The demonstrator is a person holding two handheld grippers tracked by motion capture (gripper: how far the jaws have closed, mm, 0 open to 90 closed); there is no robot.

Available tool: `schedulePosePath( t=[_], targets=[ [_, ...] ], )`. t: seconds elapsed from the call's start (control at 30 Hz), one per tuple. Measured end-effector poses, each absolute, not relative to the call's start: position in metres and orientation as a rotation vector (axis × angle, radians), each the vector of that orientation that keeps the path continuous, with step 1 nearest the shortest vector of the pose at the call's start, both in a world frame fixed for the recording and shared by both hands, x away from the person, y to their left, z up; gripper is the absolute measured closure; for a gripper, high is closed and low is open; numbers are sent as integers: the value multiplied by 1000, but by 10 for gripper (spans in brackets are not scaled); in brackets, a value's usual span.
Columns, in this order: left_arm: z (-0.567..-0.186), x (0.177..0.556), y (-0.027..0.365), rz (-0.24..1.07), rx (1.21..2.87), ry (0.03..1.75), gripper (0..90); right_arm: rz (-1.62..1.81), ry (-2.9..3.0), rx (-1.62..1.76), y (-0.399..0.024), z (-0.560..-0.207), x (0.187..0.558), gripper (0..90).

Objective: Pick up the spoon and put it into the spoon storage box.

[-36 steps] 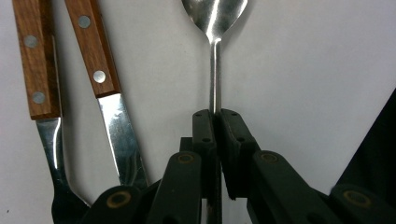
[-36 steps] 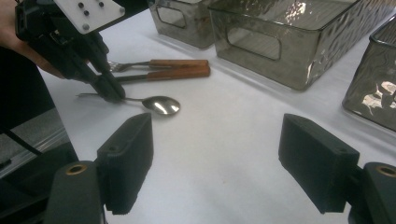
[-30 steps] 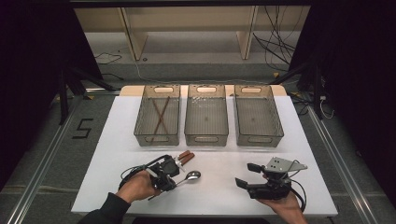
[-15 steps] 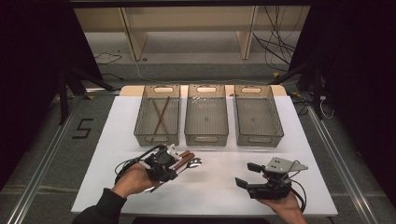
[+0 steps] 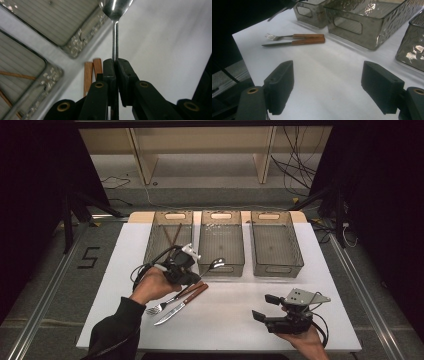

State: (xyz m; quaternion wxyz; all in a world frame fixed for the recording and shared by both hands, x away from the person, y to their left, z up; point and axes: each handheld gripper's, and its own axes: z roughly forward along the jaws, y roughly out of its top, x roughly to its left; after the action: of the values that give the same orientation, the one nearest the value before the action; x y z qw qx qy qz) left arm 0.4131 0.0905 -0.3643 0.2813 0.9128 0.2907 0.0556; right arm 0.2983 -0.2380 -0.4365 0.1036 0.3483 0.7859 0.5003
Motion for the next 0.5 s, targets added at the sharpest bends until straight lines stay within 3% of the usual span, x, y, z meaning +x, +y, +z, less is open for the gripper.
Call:
schedulePosePath(
  t=[0.5],
  targets=[
    [-346, 480, 62, 140, 2371, 906, 846, 1485, 2315, 1020, -240, -436, 298, 270]
  ],
)
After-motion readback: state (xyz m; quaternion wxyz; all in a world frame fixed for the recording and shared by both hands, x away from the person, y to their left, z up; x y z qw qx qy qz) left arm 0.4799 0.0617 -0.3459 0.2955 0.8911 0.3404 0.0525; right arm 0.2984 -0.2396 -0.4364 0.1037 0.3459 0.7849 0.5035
